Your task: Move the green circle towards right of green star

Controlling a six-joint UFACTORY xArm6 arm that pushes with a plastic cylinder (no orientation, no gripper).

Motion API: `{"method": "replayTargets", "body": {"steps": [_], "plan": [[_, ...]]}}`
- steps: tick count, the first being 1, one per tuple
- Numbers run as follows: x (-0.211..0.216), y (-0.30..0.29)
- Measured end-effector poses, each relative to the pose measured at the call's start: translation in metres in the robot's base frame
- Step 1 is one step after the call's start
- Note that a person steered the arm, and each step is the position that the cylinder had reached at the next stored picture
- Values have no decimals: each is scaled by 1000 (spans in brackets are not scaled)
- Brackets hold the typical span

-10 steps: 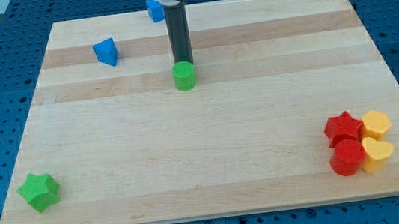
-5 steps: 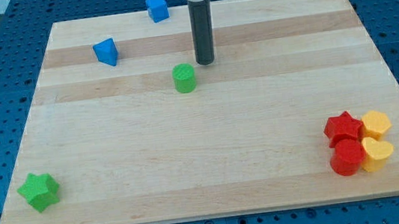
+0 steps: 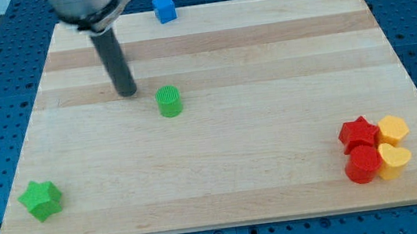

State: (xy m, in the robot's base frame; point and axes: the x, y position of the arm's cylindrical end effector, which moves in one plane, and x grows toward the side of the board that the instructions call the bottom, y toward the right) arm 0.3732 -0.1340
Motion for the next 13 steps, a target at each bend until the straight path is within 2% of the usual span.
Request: {"method": "replayTargets", "body": {"steps": [1, 2, 3, 4, 5, 7, 8, 9, 10, 11, 12, 13], "plan": [[-10, 48], [15, 73], [48, 56], [77, 5], [103, -15], [67, 47], [99, 53], [141, 26], [151, 10], [121, 22], [118, -6], [147, -39]]}}
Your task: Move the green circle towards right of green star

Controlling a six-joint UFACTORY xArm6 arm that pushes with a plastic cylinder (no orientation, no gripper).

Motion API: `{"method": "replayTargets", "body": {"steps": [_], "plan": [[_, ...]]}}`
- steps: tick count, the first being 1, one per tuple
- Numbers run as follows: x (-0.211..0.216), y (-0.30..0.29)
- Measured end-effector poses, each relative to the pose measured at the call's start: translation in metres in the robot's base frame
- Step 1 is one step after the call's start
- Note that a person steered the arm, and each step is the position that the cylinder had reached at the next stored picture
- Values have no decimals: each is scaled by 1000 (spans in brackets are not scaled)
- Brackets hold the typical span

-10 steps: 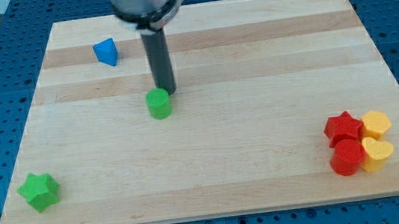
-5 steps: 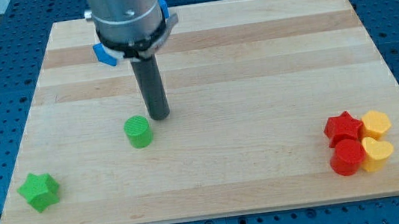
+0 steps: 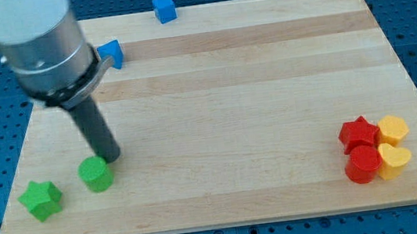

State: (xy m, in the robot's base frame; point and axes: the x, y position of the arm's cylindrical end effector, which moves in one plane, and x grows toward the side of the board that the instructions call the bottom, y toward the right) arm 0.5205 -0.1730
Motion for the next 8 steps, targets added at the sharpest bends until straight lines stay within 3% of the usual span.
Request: {"method": "replayTargets", "body": {"steps": [2, 4, 5, 8], "plan": [[24, 1], [44, 61], [58, 46], [50, 6]]}}
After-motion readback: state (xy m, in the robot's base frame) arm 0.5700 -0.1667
